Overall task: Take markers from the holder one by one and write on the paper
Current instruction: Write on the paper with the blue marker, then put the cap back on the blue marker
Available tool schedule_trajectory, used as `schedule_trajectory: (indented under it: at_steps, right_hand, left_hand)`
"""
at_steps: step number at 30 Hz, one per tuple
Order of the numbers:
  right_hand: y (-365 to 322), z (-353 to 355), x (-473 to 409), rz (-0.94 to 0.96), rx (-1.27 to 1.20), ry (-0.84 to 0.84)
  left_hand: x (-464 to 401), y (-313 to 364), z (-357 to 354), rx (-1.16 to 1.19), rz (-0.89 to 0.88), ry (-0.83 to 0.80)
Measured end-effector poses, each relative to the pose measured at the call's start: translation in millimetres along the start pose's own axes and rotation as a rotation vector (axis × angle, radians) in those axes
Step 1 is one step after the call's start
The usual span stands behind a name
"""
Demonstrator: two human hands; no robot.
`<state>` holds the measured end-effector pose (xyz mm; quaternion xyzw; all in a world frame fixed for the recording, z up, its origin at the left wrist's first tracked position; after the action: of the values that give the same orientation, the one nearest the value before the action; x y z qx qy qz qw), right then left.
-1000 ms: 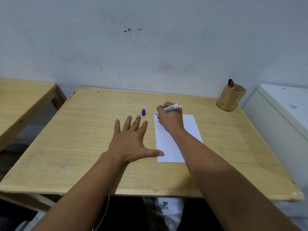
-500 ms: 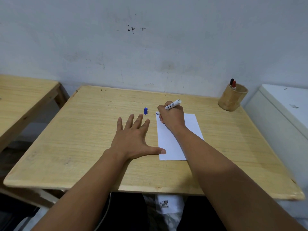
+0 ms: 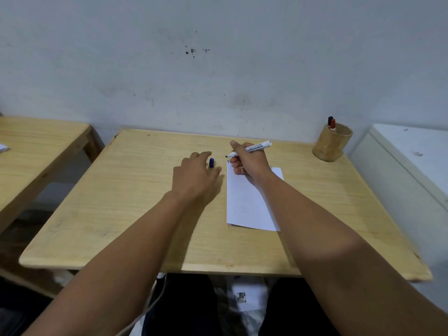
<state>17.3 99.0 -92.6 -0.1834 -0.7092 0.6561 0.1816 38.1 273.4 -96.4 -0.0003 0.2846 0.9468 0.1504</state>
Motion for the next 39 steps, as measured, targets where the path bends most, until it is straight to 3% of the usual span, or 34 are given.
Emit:
schedule_trajectory:
  at_steps: [6,9,12,16,23,31,39]
  right_hand:
    - [-35,8,5,0.219,0.16,0.082]
    - [-51,23,13,0.187,0.181,0.027]
    - [-59,37,25,0.085,0.024,-0.112]
    - [-59,48,40,-0.011,-0.23,-0.088]
    - [-45,51,71,0.176,0.277,-0.136]
    - [-53,64,78,0.285,0.388,-0.079]
    - [-54,94,73,0.253,0.258,0.05]
  left_hand:
    - [-30,4,-3,-0.003,0.009,-0.05]
    - [-32,4,-6,-0.001,0.024,-0.007]
    - [-33,6,-5,0.115,0.064,-0.003]
    - [-37,24,10,0.458,0.132,-0.037]
    - [-20,65,38,0.841,0.155,-0.088]
    - [-5,94,40,0.769,0.097,-0.125]
    - [0,132,20,0.665,0.045,-0.164]
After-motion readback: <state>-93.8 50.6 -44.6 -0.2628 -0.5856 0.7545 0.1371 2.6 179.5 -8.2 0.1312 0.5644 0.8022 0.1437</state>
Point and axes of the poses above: each hand's wrist, its own x-axis away from the middle knuckle, its own z-axis out of the back of the hand, y = z × x, the point moved 1 cm from there along -x, towards the middle knuckle, and after that the axes turned 8 degrees about z, right-handed, at the moved point
